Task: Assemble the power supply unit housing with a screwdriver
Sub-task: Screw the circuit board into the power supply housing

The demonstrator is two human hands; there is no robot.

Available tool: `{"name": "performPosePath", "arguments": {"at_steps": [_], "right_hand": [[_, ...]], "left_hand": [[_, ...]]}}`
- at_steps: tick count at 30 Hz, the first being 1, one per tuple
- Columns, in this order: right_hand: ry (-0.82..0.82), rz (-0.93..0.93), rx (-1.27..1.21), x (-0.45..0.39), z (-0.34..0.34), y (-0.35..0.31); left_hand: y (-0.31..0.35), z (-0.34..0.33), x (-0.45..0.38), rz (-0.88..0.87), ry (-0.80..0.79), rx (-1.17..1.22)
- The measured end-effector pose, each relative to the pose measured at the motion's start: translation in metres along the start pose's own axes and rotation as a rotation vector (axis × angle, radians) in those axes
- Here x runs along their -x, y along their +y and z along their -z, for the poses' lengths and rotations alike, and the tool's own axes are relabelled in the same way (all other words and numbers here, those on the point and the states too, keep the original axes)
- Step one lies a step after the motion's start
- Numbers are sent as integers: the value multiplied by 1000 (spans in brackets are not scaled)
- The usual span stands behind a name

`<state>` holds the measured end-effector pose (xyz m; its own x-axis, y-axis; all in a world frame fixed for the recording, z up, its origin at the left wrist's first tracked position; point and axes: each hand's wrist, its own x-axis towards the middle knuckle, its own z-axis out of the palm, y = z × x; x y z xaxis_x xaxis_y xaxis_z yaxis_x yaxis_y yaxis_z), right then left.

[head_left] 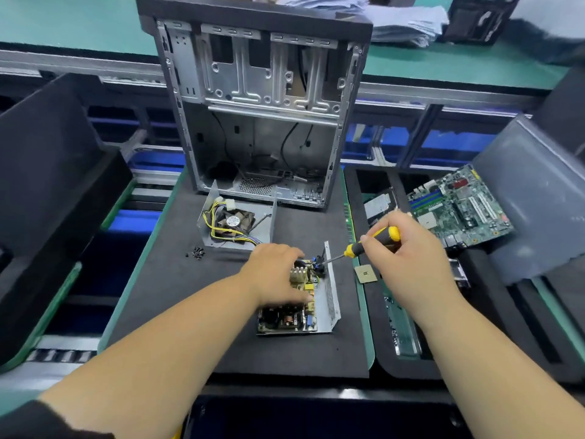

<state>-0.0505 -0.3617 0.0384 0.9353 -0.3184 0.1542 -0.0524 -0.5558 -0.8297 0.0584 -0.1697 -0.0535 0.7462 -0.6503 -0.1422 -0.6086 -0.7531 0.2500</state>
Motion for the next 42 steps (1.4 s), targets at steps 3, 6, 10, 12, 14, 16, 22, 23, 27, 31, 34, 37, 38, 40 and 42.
{"name": "performPosePath", "arguments": {"at_steps": [3,6,10,12,14,16,22,23,27,31,34,37,38,40,42], "right_hand": [[50,-27,65,11,-6,-5],[83,-78,105,22,-14,-7],[101,-113,178,34,-23,-9],[105,-109,210,38,-25,-10],[89,-102,211,41,-26,-9],[63,-87,210,43,-26,-8],[-26,-47,232,42,-20,-4],[-40,-45,238,42,-19,-3],[-90,-47,278,42,-21,1],[-146,-62,308,42,-27,5],[-169,-69,325,41,-31,7],[-191,-77,341,42,-35,10],[-197,-79,350,42,-35,11],[-206,-78,363,43,-37,12],[-211,-74,370,43,-39,13]], "left_hand": [[-6,-11,2,-31,65,1],[-11,-18,2,-61,119,41],[-10,-19,3,-81,114,-1],[-9,-19,3,-77,109,-13],[-8,-19,4,-67,110,-17],[-8,-19,4,-60,112,-16],[-7,-18,5,-32,93,1],[-6,-18,5,-29,92,6],[-6,-17,5,-26,92,10],[-6,-17,6,-27,98,2],[-7,-17,5,-24,96,1],[-7,-17,5,-22,94,-1],[-7,-17,5,-22,93,0],[-6,-17,6,-22,91,1],[-6,-17,6,-21,91,3]]}}
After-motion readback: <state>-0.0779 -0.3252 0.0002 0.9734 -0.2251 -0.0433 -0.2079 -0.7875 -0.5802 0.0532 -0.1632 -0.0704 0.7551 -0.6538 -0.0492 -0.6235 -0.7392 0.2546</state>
